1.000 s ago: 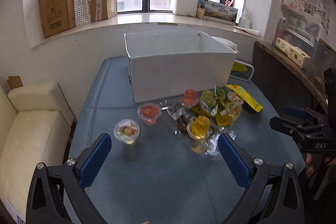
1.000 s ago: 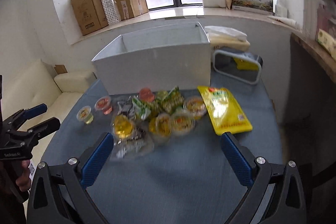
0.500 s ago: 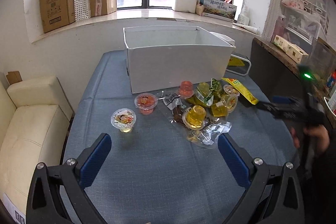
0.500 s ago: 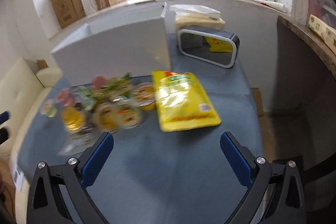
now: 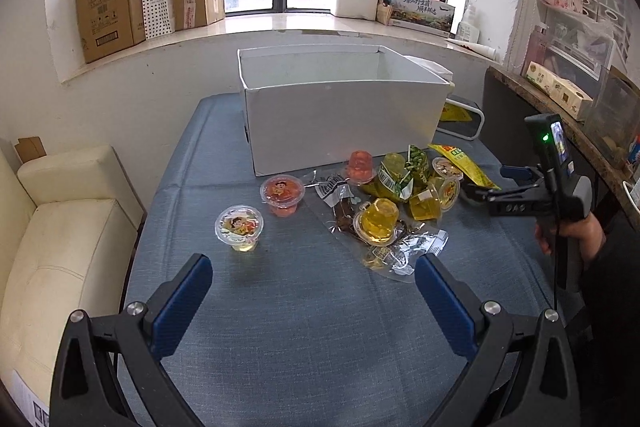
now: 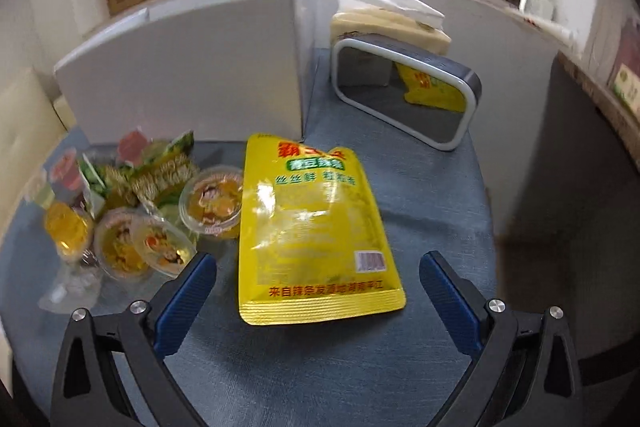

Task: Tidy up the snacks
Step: 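Move the right gripper to the yellow pouch and grasp it, then lift the yellow pouch with the right gripper while the left gripper grasps a jelly cup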

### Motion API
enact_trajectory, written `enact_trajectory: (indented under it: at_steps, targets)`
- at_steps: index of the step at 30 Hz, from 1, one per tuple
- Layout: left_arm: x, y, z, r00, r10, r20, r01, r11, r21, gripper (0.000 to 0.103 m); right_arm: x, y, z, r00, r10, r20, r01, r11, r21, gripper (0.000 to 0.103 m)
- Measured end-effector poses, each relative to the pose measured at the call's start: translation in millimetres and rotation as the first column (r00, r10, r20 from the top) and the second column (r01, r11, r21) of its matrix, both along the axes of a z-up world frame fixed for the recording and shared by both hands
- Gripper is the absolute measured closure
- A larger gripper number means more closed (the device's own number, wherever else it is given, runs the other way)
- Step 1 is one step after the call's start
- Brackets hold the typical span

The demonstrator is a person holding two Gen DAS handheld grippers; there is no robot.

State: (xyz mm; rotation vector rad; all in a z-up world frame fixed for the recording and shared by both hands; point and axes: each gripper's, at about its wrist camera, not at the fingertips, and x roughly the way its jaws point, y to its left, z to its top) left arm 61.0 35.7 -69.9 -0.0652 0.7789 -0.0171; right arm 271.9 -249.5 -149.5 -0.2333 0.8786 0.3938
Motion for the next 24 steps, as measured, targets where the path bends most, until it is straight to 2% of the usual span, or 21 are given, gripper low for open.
enact_trajectory:
  at_steps: [2, 4, 5, 7, 8, 11, 13, 14, 16, 17, 21, 24]
  targets:
    - [0.2, -0.7, 1.4, 1.0, 0.002, 0.003, -0.002, 1.0, 0.004, 0.0, 4.7, 8.7, -6.1, 1.0, -0.005, 0.012, 0.005, 0.999, -0.053, 0.0]
    - [0.2, 1.4, 3.3, 1.0, 0.004, 0.005, -0.004, 1.0, 0.002, 0.0, 12.3, 8.5, -9.2, 1.0, -0.013, -0.005, 0.013, 0.999, -0.05, 0.003]
    - [-0.2, 2.3, 3.7, 1.0, 0.008, 0.007, -0.008, 1.0, 0.003, 0.0, 18.0, 6.0, -10.5, 0.999, -0.029, -0.025, 0.028, 0.999, -0.035, 0.007]
    - [-0.9, 5.3, 3.0, 1.0, 0.017, 0.007, -0.017, 1.0, 0.001, 0.0, 28.3, -0.2, -11.0, 0.997, -0.056, -0.053, 0.057, 0.998, 0.015, 0.022]
    - [-0.9, 6.6, 2.2, 1.0, 0.021, 0.004, -0.021, 1.0, -0.001, 0.0, 31.6, -1.6, -10.8, 0.996, -0.079, -0.049, 0.079, 0.997, 0.004, 0.022]
    - [0.6, 11.9, -1.5, 0.999, 0.038, -0.011, -0.039, 0.999, -0.02, 0.0, 35.5, -3.0, -9.0, 0.995, -0.096, -0.039, 0.096, 0.995, -0.008, 0.032]
    - [0.7, 12.8, -3.0, 0.999, 0.039, -0.013, -0.039, 0.999, -0.028, 0.0, 32.9, -5.1, -2.3, 0.995, -0.092, -0.026, 0.092, 0.996, 0.016, 0.049]
    - [0.6, 12.2, -3.4, 0.999, 0.037, -0.012, -0.038, 0.999, -0.028, 0.0, 30.7, -6.0, 2.2, 0.996, -0.09, -0.015, 0.09, 0.996, 0.024, 0.054]
    - [1.1, 10.6, -4.2, 0.999, 0.031, -0.012, -0.032, 0.999, -0.026, 0.0, 25.7, -7.8, 10.1, 0.995, -0.096, 0.0, 0.096, 0.995, 0.041, 0.077]
    - [1.5, 9.4, -4.7, 0.999, 0.029, -0.012, -0.03, 0.999, -0.026, 0.0, 27.1, -9.2, 13.5, 0.995, -0.1, -0.001, 0.1, 0.994, 0.044, 0.082]
    - [2.0, 5.9, -5.5, 1.0, 0.025, -0.013, -0.025, 0.999, -0.022, 0.0, 25.7, -12.8, 19.7, 0.996, -0.086, -0.008, 0.086, 0.994, 0.073, 0.088]
    - [1.2, 7.1, -5.6, 1.0, 0.027, -0.01, -0.027, 0.999, -0.019, 0.0, 3.7, -15.2, 33.7, 0.997, -0.075, 0.012, 0.073, 0.991, 0.108, 0.091]
